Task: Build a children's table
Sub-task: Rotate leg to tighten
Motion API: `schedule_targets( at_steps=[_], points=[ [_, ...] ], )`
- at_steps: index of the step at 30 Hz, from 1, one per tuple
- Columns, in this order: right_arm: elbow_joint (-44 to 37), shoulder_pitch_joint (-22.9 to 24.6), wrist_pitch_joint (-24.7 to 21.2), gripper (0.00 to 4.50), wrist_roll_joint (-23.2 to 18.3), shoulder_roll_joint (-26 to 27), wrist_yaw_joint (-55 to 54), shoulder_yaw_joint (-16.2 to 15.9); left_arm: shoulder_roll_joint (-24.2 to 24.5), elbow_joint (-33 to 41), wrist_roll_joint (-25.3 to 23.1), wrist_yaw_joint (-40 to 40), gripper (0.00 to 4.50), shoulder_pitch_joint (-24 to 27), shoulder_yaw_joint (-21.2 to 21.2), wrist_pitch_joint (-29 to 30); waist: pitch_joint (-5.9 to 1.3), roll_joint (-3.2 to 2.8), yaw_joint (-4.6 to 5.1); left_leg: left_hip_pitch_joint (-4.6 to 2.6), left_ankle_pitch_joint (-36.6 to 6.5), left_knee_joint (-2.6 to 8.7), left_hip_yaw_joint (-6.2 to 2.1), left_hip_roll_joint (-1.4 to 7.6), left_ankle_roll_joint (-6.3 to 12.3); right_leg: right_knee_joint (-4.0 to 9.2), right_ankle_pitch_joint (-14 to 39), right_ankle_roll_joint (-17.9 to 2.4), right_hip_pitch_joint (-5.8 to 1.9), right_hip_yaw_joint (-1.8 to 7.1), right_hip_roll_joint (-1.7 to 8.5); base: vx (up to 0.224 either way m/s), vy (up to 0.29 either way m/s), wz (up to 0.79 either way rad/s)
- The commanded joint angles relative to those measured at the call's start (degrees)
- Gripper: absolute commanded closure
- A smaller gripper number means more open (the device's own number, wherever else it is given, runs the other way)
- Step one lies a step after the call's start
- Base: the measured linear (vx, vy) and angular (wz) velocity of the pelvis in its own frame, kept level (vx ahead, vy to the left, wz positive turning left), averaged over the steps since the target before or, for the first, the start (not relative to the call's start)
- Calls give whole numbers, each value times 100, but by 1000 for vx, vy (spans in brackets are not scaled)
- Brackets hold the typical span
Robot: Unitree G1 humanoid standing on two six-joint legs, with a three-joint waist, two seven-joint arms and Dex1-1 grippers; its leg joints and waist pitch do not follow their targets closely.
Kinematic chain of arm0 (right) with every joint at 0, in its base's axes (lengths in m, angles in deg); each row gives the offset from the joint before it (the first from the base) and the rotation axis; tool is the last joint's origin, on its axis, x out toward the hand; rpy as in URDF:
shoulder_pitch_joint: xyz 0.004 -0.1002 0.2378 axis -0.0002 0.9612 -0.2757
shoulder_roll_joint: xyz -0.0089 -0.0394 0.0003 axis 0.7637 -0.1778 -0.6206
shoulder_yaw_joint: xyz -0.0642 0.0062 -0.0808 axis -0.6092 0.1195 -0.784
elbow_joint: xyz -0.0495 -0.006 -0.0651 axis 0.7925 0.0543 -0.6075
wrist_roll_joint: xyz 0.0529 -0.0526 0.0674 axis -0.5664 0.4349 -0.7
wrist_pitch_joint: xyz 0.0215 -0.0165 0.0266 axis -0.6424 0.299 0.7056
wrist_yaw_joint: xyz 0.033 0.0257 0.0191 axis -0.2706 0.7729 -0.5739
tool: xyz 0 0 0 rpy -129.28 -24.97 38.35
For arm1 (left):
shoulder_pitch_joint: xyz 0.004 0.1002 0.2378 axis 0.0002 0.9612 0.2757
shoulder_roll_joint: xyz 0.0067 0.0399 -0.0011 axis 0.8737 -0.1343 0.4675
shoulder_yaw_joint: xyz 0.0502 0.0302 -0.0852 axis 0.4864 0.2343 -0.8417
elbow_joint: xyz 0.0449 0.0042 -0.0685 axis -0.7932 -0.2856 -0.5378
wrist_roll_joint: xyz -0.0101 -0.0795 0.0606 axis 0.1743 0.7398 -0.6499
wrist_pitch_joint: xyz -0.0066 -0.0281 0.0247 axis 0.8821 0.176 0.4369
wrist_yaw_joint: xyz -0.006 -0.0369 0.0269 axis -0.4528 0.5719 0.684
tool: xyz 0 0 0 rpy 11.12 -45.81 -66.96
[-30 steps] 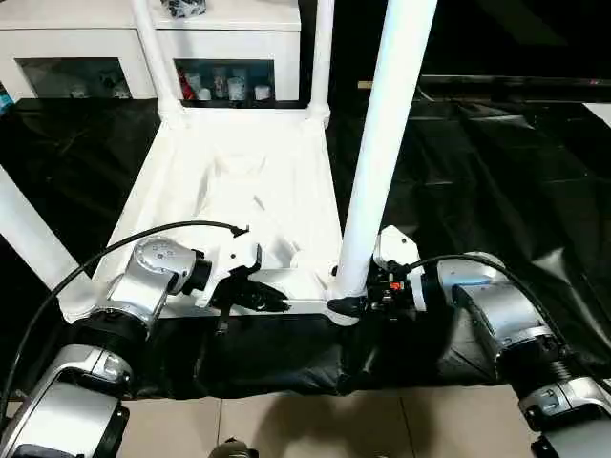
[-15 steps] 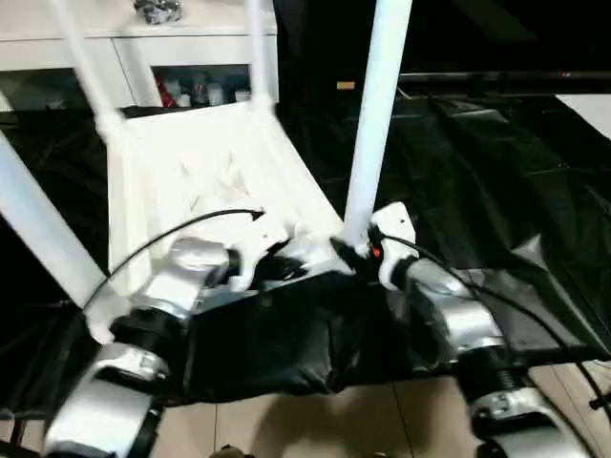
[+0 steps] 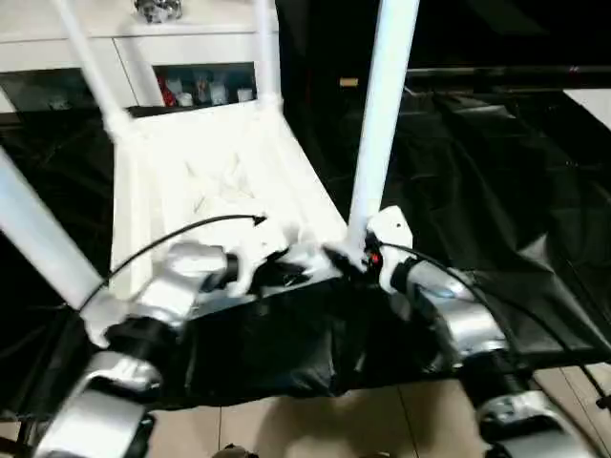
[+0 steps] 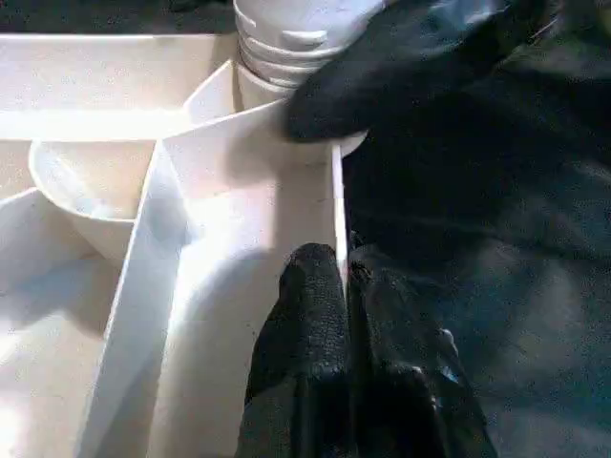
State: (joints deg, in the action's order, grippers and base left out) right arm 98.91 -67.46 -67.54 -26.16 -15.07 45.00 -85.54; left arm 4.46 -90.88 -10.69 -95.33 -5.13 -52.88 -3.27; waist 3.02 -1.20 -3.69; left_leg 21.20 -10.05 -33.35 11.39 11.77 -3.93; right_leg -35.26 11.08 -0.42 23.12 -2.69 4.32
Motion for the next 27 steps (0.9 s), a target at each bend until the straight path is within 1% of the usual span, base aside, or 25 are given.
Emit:
schedule_targets(
  at_steps=[1,2,3,5,6,7,8,9,10,11,12,13,14,15,20,21,23,24,26,27],
  points=[
    [-296,75,-129,7,-146,-217,838,-274,102,189,354,-716,450,15,-10,-260,-391,38,-30,-64,-1073,327,-64,141,332,363,328,-1432,-315,208,314,0,0,0],
    [-276,79,-28,7,-76,-295,941,-342,159,131,325,-759,450,-4,-7,-307,-393,6,-45,-80,-1092,330,-64,159,337,363,410,-1441,-300,210,321,0,0,0],
    [-270,83,-13,7,-61,-350,1079,-413,238,88,324,-845,450,-4,-18,-343,-388,24,-56,-71,-1088,327,-66,156,325,365,450,-1432,-294,206,324,0,0,0],
    [-234,52,70,7,-23,-415,1234,-497,339,24,311,-940,450,-31,-27,-371,-384,11,-86,-96,-1171,335,-62,169,248,371,640,-1428,-266,214,334,0,0,0],
    [-161,-17,89,7,-13,-458,1382,-548,428,-40,308,-1056,450,-73,-28,-405,-375,19,-101,-97,-1210,342,-63,165,212,381,713,-1407,-260,215,331,0,0,0],
    [-105,-69,141,7,-10,-471,1450,-574,469,-73,313,-1112,450,-100,-25,-396,-374,43,-105,-96,-1230,346,-61,165,198,381,746,-1395,-264,217,331,0,0,0],
    [-96,-81,151,7,-9,-468,1463,-584,485,-80,319,-1132,450,-102,-26,-395,-377,22,-123,-109,-1253,348,-63,171,160,376,775,-1396,-251,220,341,0,0,0],
    [-2,-167,181,7,-12,-453,1543,-607,544,-134,315,-1191,450,-132,-11,-416,-374,37,-126,-106,-1262,351,-62,173,147,377,783,-1397,-250,221,343,0,0,0],
    [-2,-167,181,7,-12,-453,1543,-607,544,-134,315,-1191,450,-132,-11,-416,-378,30,-127,-104,-1247,355,-68,171,128,367,748,-1416,-254,217,339,0,0,0],
    [121,-281,182,25,-5,-413,1590,-629,611,-209,299,-1236,450,-167,5,-470,-382,59,-132,-102,-1204,348,-63,167,132,354,667,-1426,-255,217,338,0,0,0],
    [190,-338,173,36,-20,-389,1629,-632,630,-247,283,-1237,450,-187,11,-499,-391,48,-137,-96,-1143,343,-66,162,140,338,603,-1439,-266,216,343,0,0,0],
    [214,-364,157,45,-28,-365,1642,-642,651,-264,281,-1246,450,-189,6,-521,-384,48,-135,-97,-1124,345,-63,166,143,344,584,-1443,-259,219,344,0,0,0],
    [295,-413,171,48,-20,-339,1646,-646,656,-287,273,-1219,450,-197,-2,-517,-385,65,-137,-90,-1087,340,-61,165,152,333,506,-1455,-267,219,345,0,0,0],
    [370,-462,169,54,-28,-294,1689,-667,682,-318,274,-1236,450,-191,-28,-540,-387,60,-143,-87,-1060,338,-62,162,162,327,473,-1468,-267,217,350,0,0,0],
    [535,-548,236,100,-29,-202,1725,-706,741,-346,273,-1252,450,-158,-51,-563,-376,65,-148,-93,-1157,351,-69,172,122,340,682,-1433,-261,215,360,0,0,0],
    [558,-561,247,110,-47,-183,1749,-704,749,-355,274,-1223,450,-162,-58,-554,-376,97,-148,-92,-1163,353,-66,173,124,343,702,-1425,-262,215,360,0,0,0],
    [582,-568,263,132,-73,-168,1779,-690,748,-369,289,-1205,450,-175,-65,-542,-370,79,-162,-101,-1199,356,-68,179,106,348,798,-1412,-253,221,369,0,0,0],
    [593,-572,263,132,-82,-164,1793,-686,743,-378,293,-1194,450,-182,-70,-539,-371,82,-158,-99,-1196,357,-67,178,102,347,789,-1414,-254,222,366,0,0,0],
    [640,-583,275,145,-106,-148,1839,-671,730,-404,310,-1168,450,-197,-81,-537,-376,64,-154,-99,-1193,355,-68,174,84,341,727,-1426,-254,220,359,0,0,0],
    [684,-585,303,155,-98,-142,1829,-652,719,-388,319,-1163,450,-188,-75,-532,-376,90,-156,-95,-1184,356,-66,174,92,339,703,-1428,-259,219,359,0,0,0]
  ],
)
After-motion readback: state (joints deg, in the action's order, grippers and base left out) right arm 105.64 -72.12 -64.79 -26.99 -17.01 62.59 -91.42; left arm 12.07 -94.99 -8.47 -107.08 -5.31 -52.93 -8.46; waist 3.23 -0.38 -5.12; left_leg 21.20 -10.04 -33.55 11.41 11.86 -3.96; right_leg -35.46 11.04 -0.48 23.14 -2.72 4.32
